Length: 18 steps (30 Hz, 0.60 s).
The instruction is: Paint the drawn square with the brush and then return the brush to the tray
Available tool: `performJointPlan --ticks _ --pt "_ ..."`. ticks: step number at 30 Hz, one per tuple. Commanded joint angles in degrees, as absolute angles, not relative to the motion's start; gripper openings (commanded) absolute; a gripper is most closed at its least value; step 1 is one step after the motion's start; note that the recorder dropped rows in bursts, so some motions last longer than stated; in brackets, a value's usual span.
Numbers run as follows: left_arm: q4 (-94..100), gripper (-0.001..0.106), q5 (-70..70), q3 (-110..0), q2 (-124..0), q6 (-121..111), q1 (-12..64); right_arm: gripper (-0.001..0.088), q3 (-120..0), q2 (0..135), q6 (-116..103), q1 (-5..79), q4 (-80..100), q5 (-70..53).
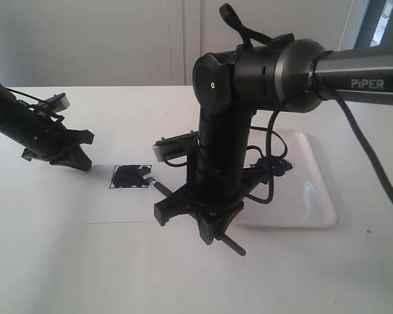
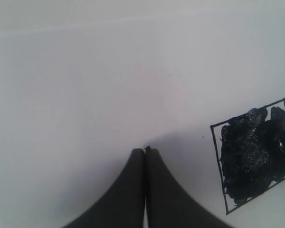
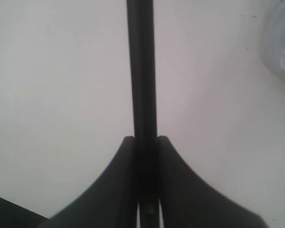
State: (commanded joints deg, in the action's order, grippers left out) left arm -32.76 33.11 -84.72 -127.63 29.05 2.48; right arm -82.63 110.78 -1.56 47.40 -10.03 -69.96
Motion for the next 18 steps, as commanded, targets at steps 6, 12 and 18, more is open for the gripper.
performJointPlan --ticks 6,12,18 --pt "-32.66 0.0 33.11 -84.72 -127.63 29.05 2.48 0.0 -82.54 110.78 -1.56 47.62 -10.85 -69.96" --pt "-32.66 0.0 33.11 -84.72 -127.63 29.05 2.48 0.0 -82.54 110.78 -1.66 47.62 -10.85 -69.96" --pt "-32.66 0.0 33.22 -84.72 -127.63 29.05 2.48 0.0 -78.18 109.04 -2.14 47.62 -10.85 -69.96"
